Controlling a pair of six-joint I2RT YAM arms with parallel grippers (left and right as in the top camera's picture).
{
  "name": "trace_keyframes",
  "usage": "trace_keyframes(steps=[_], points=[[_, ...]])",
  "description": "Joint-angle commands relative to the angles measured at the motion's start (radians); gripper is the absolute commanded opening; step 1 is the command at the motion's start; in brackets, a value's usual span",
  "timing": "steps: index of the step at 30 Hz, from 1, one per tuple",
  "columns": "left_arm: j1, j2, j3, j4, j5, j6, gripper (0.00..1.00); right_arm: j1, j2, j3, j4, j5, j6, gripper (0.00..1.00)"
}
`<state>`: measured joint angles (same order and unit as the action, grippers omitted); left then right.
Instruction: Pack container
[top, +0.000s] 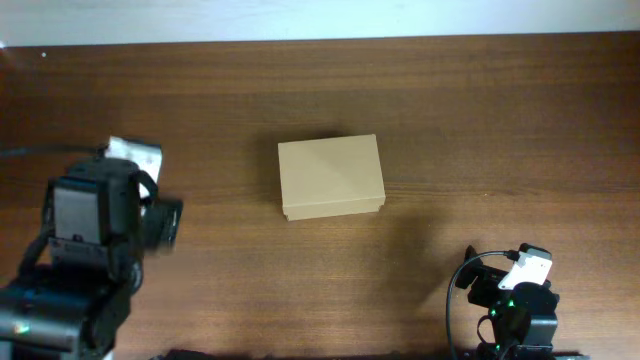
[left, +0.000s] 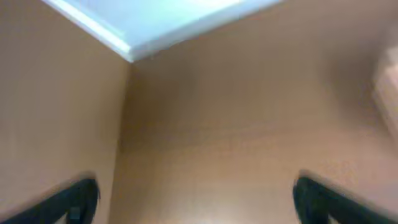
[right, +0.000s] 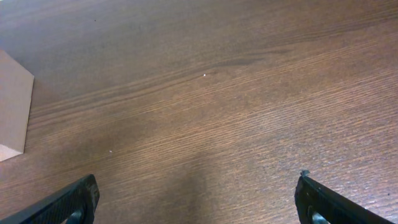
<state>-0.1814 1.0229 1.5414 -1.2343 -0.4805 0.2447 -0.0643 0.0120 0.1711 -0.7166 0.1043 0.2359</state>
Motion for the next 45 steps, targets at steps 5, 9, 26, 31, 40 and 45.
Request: trace_keyframes(steps=[5, 9, 26, 31, 40, 45], points=[[0.004, -0.244, -0.390, 0.782, 0.058, 0.048, 0.99, -0.008, -0.008, -0.009, 0.001, -0.003, 0.007, 0.99], [0.029, -0.393, -0.647, 1.075, 0.058, 0.048, 0.99, -0.008, -0.008, -0.009, 0.001, -0.003, 0.008, 0.99], [0.065, -0.846, -1.396, 1.479, 0.183, 0.048, 0.99, -0.008, -0.008, -0.009, 0.001, -0.003, 0.007, 0.99], [0.096, -0.951, -1.501, 1.533, 0.196, 0.048, 0.99, -0.008, -0.008, -0.009, 0.001, -0.003, 0.007, 0.99], [0.161, -1.019, -1.533, 1.518, 0.212, 0.048, 0.99, -0.008, -0.008, -0.009, 0.001, -0.003, 0.007, 0.99], [0.165, -1.018, -1.533, 1.445, 0.212, 0.048, 0.99, -0.008, -0.008, -0.009, 0.002, -0.003, 0.007, 0.99]])
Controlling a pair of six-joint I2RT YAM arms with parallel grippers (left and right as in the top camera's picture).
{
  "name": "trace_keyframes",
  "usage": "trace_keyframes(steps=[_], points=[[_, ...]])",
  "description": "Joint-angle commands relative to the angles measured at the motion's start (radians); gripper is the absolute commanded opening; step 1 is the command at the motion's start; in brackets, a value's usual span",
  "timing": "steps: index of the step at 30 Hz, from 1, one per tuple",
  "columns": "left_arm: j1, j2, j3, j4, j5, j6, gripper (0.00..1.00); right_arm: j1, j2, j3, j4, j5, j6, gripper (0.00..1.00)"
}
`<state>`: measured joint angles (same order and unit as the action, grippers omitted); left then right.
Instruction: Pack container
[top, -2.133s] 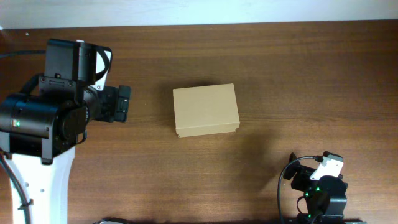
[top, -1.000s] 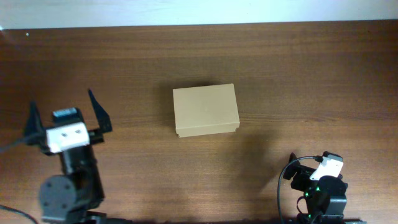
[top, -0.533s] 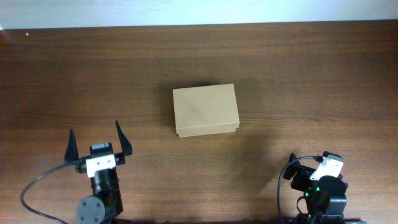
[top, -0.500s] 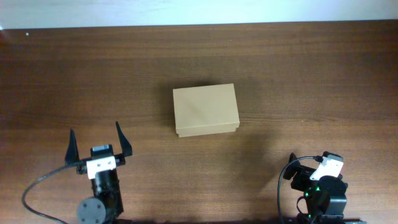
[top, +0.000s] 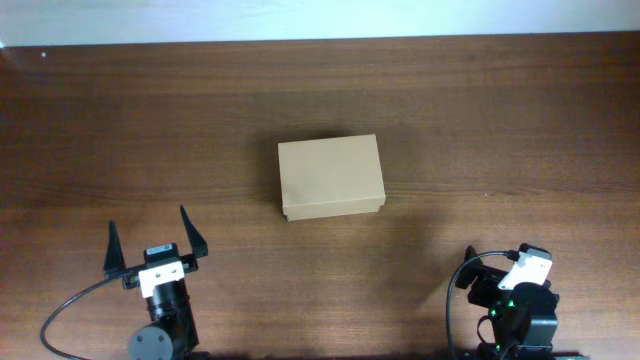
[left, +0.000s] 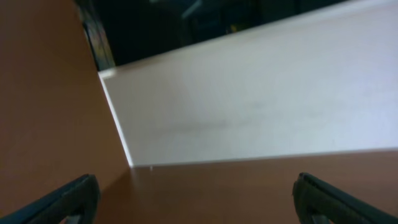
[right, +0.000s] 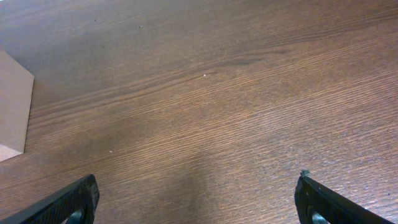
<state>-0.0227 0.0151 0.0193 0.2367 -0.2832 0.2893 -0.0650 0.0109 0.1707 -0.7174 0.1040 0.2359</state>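
A closed tan cardboard box (top: 330, 178) sits in the middle of the brown wooden table (top: 480, 110); its corner shows at the left edge of the right wrist view (right: 12, 112). My left gripper (top: 150, 243) is low at the front left, well short of the box. It is open with nothing between its fingers (left: 68, 199), and its camera looks across the table to a white wall. My right gripper (right: 199, 208) is open over bare wood at the front right, its arm (top: 515, 300) folded back. No loose items for packing show.
A white wall (top: 320, 18) runs along the table's far edge. A black cable (top: 65, 315) loops beside the left arm's base, and another cable (top: 450, 300) curls by the right arm.
My left arm stood raised over the left part of the table. Now it is drawn back low at the front edge, gripper still open. The box and right arm have not moved.
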Motion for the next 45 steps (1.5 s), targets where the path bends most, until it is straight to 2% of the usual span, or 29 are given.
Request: trace_keyframes(steps=[1, 9, 45], points=[[0.006, -0.010, -0.011, -0.049, 0.015, 0.004, 0.99, -0.008, -0.007, -0.009, 0.002, -0.003, 0.007, 0.99], [0.006, -0.010, -0.011, -0.296, 0.015, 0.004, 0.99, -0.008, -0.007, -0.009, 0.002, -0.003, 0.007, 0.99], [0.006, -0.010, -0.011, -0.294, 0.015, 0.004, 0.99, -0.008, -0.007, -0.009, 0.002, -0.003, 0.007, 0.99]])
